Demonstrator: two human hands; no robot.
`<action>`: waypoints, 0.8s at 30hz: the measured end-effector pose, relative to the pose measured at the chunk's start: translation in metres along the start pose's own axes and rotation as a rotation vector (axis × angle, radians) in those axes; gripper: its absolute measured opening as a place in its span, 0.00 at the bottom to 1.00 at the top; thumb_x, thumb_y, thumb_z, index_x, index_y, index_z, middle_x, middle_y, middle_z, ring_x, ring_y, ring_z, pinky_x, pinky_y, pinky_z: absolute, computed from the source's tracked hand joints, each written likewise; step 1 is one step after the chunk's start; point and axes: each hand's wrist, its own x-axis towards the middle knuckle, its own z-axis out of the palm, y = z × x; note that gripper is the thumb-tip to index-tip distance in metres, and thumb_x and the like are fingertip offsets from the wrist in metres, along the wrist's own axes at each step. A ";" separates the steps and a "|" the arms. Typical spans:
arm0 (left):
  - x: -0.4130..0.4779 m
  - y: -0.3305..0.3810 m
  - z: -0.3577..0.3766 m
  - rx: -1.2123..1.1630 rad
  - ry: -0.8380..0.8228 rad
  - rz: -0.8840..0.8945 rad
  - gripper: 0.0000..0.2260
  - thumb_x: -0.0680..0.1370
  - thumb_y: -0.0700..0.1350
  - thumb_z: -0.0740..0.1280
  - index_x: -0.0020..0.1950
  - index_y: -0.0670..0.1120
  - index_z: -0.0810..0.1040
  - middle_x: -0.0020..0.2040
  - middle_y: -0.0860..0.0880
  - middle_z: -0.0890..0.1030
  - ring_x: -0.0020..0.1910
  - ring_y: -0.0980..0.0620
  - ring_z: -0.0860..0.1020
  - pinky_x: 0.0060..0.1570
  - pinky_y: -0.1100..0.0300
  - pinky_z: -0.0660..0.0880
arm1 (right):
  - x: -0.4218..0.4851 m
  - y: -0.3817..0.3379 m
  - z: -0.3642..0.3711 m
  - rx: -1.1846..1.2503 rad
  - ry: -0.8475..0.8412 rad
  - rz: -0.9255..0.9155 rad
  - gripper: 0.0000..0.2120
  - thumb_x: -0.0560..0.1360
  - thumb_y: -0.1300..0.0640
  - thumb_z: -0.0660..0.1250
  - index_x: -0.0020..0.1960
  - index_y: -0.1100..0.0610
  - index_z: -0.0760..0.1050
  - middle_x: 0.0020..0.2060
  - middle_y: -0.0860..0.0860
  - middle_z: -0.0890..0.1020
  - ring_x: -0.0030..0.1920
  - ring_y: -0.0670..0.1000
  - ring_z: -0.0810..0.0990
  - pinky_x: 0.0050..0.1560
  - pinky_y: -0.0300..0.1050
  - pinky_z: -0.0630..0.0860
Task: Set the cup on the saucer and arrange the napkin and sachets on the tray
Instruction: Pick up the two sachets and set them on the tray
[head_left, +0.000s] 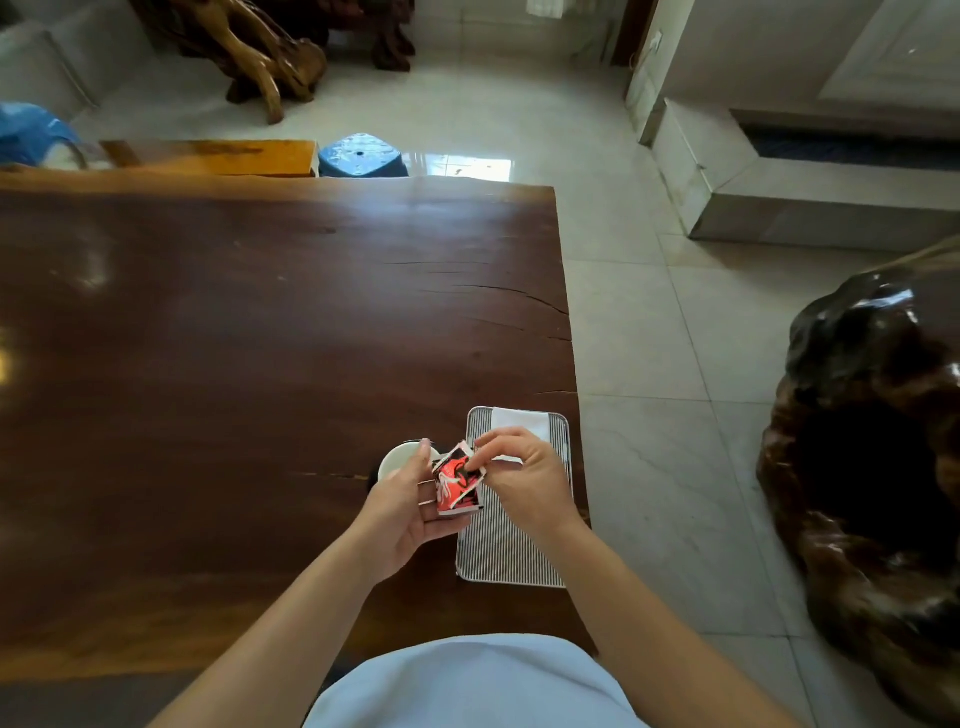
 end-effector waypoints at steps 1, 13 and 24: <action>0.000 0.001 -0.001 0.019 -0.037 0.011 0.19 0.82 0.55 0.63 0.61 0.40 0.79 0.50 0.40 0.86 0.49 0.41 0.85 0.51 0.46 0.82 | -0.001 0.002 0.001 -0.009 -0.011 0.001 0.17 0.73 0.73 0.69 0.38 0.53 0.85 0.50 0.51 0.81 0.54 0.50 0.81 0.51 0.46 0.83; -0.005 -0.004 -0.013 0.277 -0.086 0.213 0.14 0.76 0.36 0.73 0.61 0.41 0.81 0.54 0.40 0.86 0.53 0.42 0.85 0.53 0.47 0.82 | -0.012 0.008 0.009 -0.051 -0.057 0.149 0.11 0.77 0.54 0.72 0.59 0.48 0.78 0.48 0.42 0.81 0.50 0.47 0.82 0.44 0.36 0.81; 0.002 -0.018 0.001 0.317 -0.110 0.087 0.11 0.77 0.45 0.72 0.58 0.44 0.83 0.54 0.41 0.86 0.55 0.45 0.85 0.52 0.53 0.82 | -0.022 0.027 -0.009 0.014 -0.046 0.322 0.07 0.76 0.54 0.73 0.53 0.54 0.84 0.45 0.50 0.87 0.47 0.48 0.86 0.50 0.44 0.84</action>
